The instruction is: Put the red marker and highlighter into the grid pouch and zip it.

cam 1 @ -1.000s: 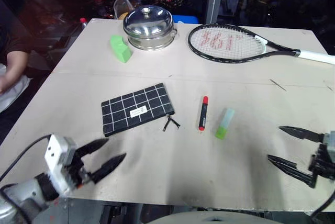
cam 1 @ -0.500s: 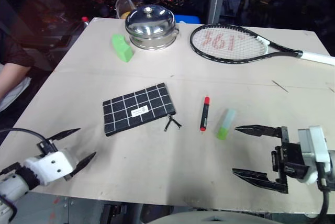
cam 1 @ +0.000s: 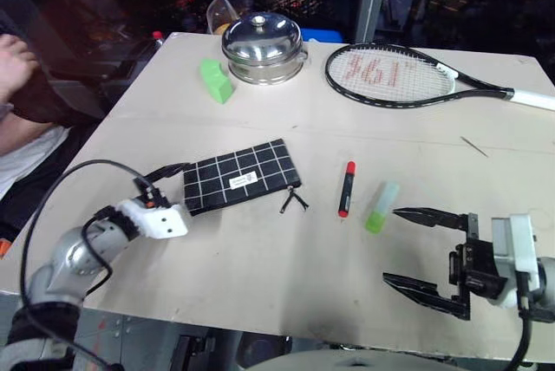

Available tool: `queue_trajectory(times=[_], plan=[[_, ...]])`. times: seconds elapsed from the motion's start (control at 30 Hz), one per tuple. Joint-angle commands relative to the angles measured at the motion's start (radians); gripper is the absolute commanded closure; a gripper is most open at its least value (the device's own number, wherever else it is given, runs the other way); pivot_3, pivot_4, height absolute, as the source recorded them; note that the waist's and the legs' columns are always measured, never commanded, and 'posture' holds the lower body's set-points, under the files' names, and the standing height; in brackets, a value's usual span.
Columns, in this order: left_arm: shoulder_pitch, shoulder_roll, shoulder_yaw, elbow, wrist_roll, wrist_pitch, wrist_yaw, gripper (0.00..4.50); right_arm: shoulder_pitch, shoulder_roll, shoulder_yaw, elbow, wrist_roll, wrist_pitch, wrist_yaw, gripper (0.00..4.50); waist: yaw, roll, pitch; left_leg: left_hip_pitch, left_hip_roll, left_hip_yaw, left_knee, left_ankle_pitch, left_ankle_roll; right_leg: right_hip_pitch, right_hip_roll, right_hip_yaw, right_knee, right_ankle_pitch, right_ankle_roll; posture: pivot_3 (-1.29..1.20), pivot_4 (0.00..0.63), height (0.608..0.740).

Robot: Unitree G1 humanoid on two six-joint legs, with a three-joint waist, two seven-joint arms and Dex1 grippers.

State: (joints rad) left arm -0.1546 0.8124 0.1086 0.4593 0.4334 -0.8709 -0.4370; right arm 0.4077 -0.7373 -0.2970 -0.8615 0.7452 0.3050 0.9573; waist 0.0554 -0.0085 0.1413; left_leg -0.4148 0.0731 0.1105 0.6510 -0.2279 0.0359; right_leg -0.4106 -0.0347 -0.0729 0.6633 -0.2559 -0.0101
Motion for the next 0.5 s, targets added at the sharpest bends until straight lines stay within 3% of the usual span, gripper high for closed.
queue_trajectory(times=[0.03,0.17,0.23,0.27,0.4,0.5], plan=[[-0.038,-0.023,-0.099,0.007,-0.042,0.006,-0.050,1.24,0.010,0.011,-0.017,-0.053,0.005,-0.005,-0.048,0.00,-0.008,-0.002,-0.001,0.000,0.000,0.001,0.000,0.000,0.000,0.000,0.000,0.001,0.000,0.000,0.000,0.00,0.150,0.740],[-0.062,-0.046,-0.156,-0.026,-0.129,0.055,-0.117,3.26,0.001,0.022,0.017,-0.065,-0.023,0.000,-0.104,0.00,-0.019,-0.005,-0.003,0.000,0.000,0.001,0.000,0.000,0.001,0.000,0.001,0.001,0.000,0.000,0.001,0.00,0.150,0.740],[-0.045,-0.062,-0.156,-0.101,-0.234,0.149,-0.178,4.22,-0.042,0.040,0.049,-0.054,-0.053,0.060,-0.215,0.00,-0.021,-0.004,-0.004,0.001,0.000,0.001,0.000,0.000,0.001,0.000,0.002,0.002,0.001,0.000,0.001,0.00,0.150,0.740],[-0.033,-0.068,-0.150,-0.151,-0.294,0.208,-0.209,4.47,-0.065,0.041,0.072,-0.049,-0.059,0.094,-0.255,0.00,-0.024,-0.004,-0.004,0.001,0.001,0.001,0.000,0.000,0.001,0.000,0.002,0.002,0.001,0.000,0.001,0.00,0.150,0.740],[0.026,-0.076,-0.122,-0.364,-0.491,0.480,-0.306,4.47,-0.209,0.053,0.188,-0.036,-0.073,0.247,-0.398,0.00,-0.040,-0.010,-0.002,0.000,0.001,0.001,0.001,0.000,0.001,-0.001,0.002,0.002,0.001,0.000,0.001,0.00,0.150,0.740],[0.071,-0.085,-0.124,-0.527,-0.592,0.702,-0.337,4.47,-0.432,0.134,0.292,0.090,-0.050,0.455,-0.555,0.00,-0.049,-0.011,-0.001,0.001,0.002,0.001,0.001,0.000,0.001,-0.001,0.003,0.003,0.002,0.000,0.001,0.00,0.150,0.740]])
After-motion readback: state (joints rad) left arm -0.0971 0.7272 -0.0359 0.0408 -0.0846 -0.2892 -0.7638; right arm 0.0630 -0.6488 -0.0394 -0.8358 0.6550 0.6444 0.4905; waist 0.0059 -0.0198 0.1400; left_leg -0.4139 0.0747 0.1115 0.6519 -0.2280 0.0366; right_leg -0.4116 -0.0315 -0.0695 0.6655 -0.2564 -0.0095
